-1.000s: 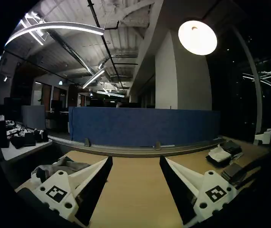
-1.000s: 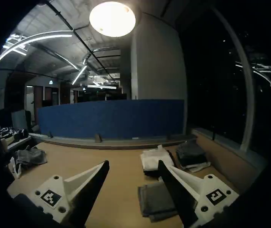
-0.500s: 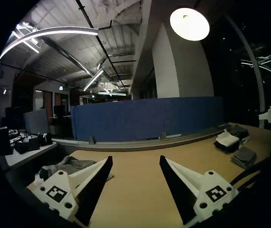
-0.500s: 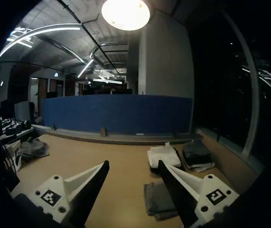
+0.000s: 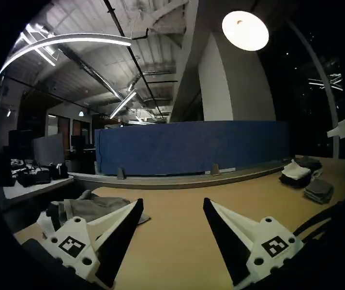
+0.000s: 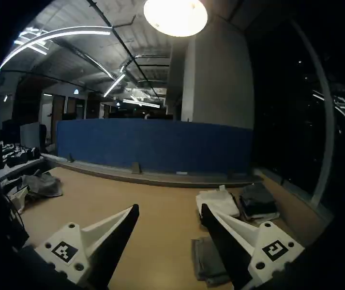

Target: Fold towel

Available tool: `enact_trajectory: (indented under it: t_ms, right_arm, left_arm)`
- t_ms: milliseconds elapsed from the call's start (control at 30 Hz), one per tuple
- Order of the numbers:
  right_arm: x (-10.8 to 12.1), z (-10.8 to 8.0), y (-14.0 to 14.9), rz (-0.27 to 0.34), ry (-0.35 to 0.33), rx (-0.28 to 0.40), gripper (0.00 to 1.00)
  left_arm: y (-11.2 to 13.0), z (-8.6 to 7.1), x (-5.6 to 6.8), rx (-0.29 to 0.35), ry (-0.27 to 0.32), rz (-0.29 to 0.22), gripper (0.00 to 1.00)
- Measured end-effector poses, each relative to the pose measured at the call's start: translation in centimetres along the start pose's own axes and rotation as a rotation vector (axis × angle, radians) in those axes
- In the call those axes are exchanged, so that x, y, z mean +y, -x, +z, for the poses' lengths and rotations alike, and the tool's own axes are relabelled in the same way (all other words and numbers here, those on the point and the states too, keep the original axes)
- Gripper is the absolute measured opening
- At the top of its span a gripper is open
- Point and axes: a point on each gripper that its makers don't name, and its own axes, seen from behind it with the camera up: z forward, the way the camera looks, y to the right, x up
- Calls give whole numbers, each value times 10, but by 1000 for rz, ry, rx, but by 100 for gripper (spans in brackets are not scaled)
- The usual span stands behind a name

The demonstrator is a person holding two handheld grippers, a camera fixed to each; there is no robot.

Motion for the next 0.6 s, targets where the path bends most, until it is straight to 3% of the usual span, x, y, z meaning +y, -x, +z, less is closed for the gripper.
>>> enact_trajectory:
  t_ms: [300,600]
  right_arm:
    - [-28,15,7,-45,-29,7,100]
    - [-38,23,12,-65,-37,0,100]
  left_arm:
    - [26,7,-4,12,8,-18,92]
    - [39,10,-9,14,-2,-18,92]
